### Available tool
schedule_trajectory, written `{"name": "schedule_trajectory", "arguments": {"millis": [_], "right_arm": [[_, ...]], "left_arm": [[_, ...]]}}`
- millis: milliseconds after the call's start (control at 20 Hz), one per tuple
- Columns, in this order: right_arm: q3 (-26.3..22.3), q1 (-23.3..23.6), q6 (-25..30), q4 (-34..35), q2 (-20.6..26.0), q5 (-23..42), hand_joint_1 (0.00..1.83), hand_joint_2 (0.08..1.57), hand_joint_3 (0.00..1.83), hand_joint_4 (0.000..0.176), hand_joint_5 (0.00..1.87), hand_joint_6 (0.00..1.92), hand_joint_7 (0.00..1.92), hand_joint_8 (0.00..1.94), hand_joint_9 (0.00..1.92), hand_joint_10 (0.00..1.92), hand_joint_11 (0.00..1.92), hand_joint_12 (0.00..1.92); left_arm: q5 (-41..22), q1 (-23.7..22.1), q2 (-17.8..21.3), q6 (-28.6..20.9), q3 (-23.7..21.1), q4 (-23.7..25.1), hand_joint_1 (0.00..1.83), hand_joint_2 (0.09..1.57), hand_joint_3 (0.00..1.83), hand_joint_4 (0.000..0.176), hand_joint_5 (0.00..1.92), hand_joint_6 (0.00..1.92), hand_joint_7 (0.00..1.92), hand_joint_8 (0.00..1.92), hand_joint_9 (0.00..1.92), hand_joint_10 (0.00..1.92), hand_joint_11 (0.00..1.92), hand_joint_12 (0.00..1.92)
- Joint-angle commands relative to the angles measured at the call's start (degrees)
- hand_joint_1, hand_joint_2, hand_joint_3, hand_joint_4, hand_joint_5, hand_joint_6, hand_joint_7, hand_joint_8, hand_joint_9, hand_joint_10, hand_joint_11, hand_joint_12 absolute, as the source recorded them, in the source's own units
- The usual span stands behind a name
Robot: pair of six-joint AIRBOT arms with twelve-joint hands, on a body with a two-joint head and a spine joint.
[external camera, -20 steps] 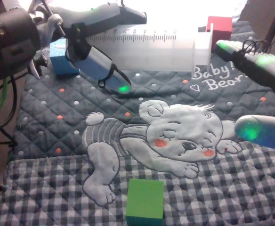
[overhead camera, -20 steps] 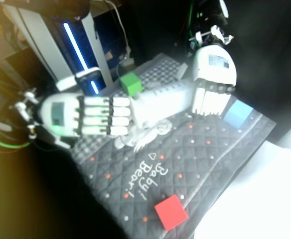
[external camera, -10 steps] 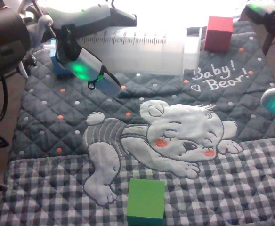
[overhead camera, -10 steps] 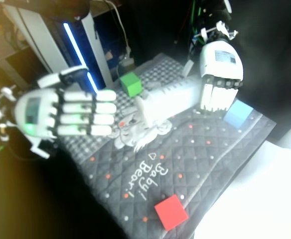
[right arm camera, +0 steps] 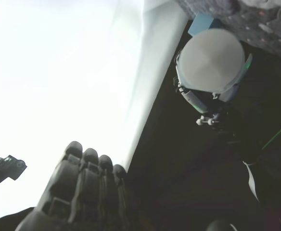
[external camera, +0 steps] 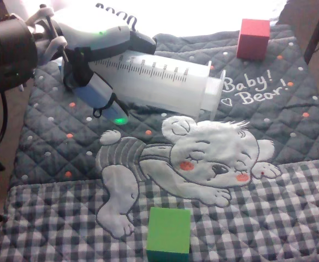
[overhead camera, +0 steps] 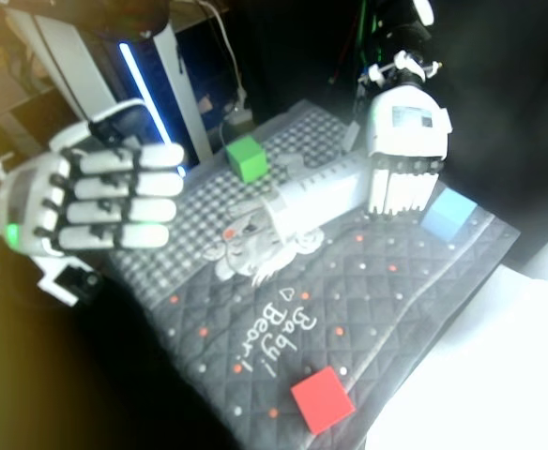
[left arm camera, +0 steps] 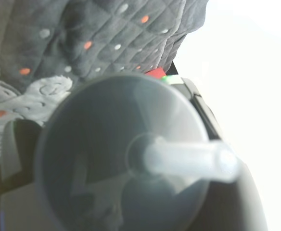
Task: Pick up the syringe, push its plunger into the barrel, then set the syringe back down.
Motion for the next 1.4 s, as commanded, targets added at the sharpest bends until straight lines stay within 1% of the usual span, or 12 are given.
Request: {"name": "schedule_trajectory", "arguments": {"millis": [0,200,350,500,550,700,800,900,1050,1150,1250,1350], "right_arm": [[0.07,0.81,-0.16,1.35,0.42,8.28,0.06,0.84,0.0,0.0,0.0,0.0,0.0,0.0,0.0,0.0,0.0,0.0],[0.05,0.81,-0.19,1.39,0.42,8.6,0.11,0.78,0.0,0.0,0.02,0.0,0.0,0.0,0.0,0.0,0.0,0.0],[-0.17,0.81,-0.19,1.36,0.42,8.61,0.07,0.81,0.0,0.0,0.0,0.0,0.0,0.0,0.0,0.0,0.0,0.0],[-0.29,0.81,-0.19,1.28,0.42,8.61,0.06,0.89,0.01,0.0,0.0,0.0,0.0,0.0,0.0,0.0,0.0,0.0],[-0.29,0.81,-0.19,1.21,0.42,8.61,0.07,0.89,0.0,0.0,0.0,0.0,0.0,0.0,0.0,0.0,0.0,0.0],[-0.3,0.81,-0.19,0.99,0.42,8.62,0.06,0.89,0.0,0.0,0.01,0.0,0.0,0.0,0.0,0.0,0.0,0.0],[-0.38,0.81,-0.19,0.89,0.42,8.61,0.06,0.88,0.0,0.0,0.01,0.0,0.0,0.0,0.0,0.0,0.0,0.0],[-0.39,0.81,-0.19,0.78,0.43,8.61,0.06,0.89,0.0,0.0,0.0,0.0,0.0,0.0,0.0,0.0,0.0,0.0],[-0.4,0.81,-0.19,0.6,0.42,8.6,0.07,0.88,0.0,0.0,0.0,0.0,0.0,0.0,0.0,0.0,0.0,0.0],[-0.54,0.8,-0.19,0.57,0.42,8.58,0.06,0.87,0.0,0.0,0.02,0.01,0.0,0.0,0.0,0.0,0.0,0.0],[-0.58,0.8,-0.19,0.41,0.42,8.56,0.04,0.89,0.01,0.0,0.02,0.0,0.0,0.0,0.0,0.0,0.0,0.0],[-0.61,0.79,-0.18,0.29,0.31,8.51,0.02,0.91,0.01,0.0,0.02,0.0,0.0,0.0,0.0,0.0,0.0,0.0]], "left_arm": [[-4.12,-0.82,0.05,-0.18,-0.1,-1.28,1.59,1.12,0.0,0.0,1.23,1.92,1.46,1.92,1.53,1.92,1.52,1.92],[-3.46,-0.66,-0.22,-0.18,-0.15,1.69,1.52,1.14,0.0,0.0,1.22,1.92,1.43,1.92,1.47,1.92,1.41,1.92],[-2.95,-0.59,-0.55,-0.18,-0.09,4.2,1.49,1.14,0.0,0.0,1.25,1.92,1.47,1.92,1.56,1.92,1.57,1.92],[-2.79,-0.58,-0.63,-0.18,-0.16,4.85,1.53,1.13,0.0,0.0,1.24,1.92,1.46,1.92,1.56,1.92,1.58,1.92],[-2.67,-0.58,-0.68,-0.18,-0.23,5.32,1.46,1.15,0.01,0.0,1.25,1.92,1.47,1.92,1.55,1.92,1.57,1.92],[-2.68,-0.51,-0.8,-0.18,-0.23,5.51,1.52,1.14,0.0,0.0,1.23,1.92,1.45,1.92,1.56,1.92,1.59,1.92],[-2.7,-0.54,-1.07,-0.18,-0.16,6.02,1.46,1.15,0.01,0.0,1.25,1.92,1.43,1.92,1.52,1.92,1.54,1.92],[-2.69,-0.55,-1.21,-0.18,-0.19,6.69,1.46,1.15,0.0,0.0,1.23,1.92,1.4,1.92,1.49,1.92,1.5,1.92],[-2.58,-0.55,-1.3,-0.18,-0.32,7.52,1.5,1.13,0.0,0.0,1.1,1.92,1.27,1.92,1.43,1.92,1.49,1.92],[-2.5,-0.69,-1.47,-0.18,-0.23,9.31,1.35,1.15,0.0,0.0,0.96,1.92,1.19,1.92,1.38,1.92,1.44,1.92],[-2.43,-0.75,-1.55,-0.18,-0.26,10.35,1.09,1.13,0.0,0.0,0.88,1.92,1.09,1.92,1.28,1.92,1.36,1.92],[-2.29,-0.74,-1.74,-0.18,-0.27,11.05,0.97,1.09,0.0,0.0,0.77,1.92,0.92,1.92,1.09,1.92,1.18,1.92]]}}
